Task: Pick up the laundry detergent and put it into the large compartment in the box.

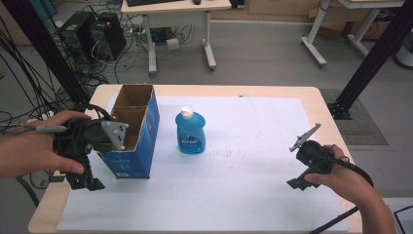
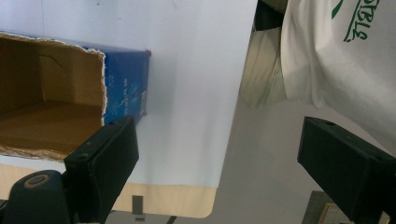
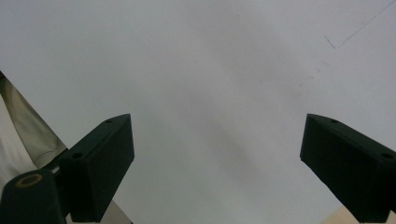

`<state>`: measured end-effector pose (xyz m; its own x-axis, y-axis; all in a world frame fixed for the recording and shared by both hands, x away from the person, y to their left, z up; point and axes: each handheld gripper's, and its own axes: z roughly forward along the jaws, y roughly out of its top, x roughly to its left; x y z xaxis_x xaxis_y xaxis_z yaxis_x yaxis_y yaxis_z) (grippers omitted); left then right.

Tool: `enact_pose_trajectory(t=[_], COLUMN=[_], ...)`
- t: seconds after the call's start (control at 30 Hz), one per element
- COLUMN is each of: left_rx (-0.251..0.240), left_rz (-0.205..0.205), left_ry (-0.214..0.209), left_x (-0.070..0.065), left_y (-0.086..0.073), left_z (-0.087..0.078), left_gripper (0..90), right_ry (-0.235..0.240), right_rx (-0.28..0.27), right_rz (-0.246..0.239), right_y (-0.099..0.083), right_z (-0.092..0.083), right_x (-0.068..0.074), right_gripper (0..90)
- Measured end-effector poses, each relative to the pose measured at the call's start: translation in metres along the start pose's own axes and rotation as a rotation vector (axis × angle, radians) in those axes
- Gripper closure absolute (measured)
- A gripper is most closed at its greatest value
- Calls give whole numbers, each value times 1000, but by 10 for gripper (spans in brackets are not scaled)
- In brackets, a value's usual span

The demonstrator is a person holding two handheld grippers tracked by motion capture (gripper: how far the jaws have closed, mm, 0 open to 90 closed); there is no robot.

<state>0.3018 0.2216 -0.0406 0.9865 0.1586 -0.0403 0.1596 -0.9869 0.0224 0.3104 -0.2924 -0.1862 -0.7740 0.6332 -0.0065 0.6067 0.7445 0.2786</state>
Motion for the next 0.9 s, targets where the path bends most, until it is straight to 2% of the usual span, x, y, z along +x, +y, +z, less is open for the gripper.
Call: enact_pose_trajectory(t=[0.3, 0.43, 0.53, 0.57, 0.6, 0.9], left_rx=[2, -15, -24, -40, -33, -22], left_rz=[-4, -14, -21, -29, -14, -12], left_ry=[-3, -15, -4, -2, 0, -3], left_x=[0, 3, 3, 2, 3, 6], left_y=[0, -3, -4, -6, -4, 1], left_z=[-2, -5, -7, -9, -11, -16], left_gripper=[127, 127, 120, 120, 120, 120], right_ry=[0, -1, -2, -1, -2, -1], right_rx=[-3, -5, -7, -8, -10, -10], right_rz=[1, 0, 0, -1, 1, 8], right_y=[-1, -2, -2, -2, -3, -7], right_z=[0, -1, -1, -1, -1, 0], right_x=[0, 0, -1, -1, 0, -1], right_gripper=[99, 98, 99, 98, 99, 98])
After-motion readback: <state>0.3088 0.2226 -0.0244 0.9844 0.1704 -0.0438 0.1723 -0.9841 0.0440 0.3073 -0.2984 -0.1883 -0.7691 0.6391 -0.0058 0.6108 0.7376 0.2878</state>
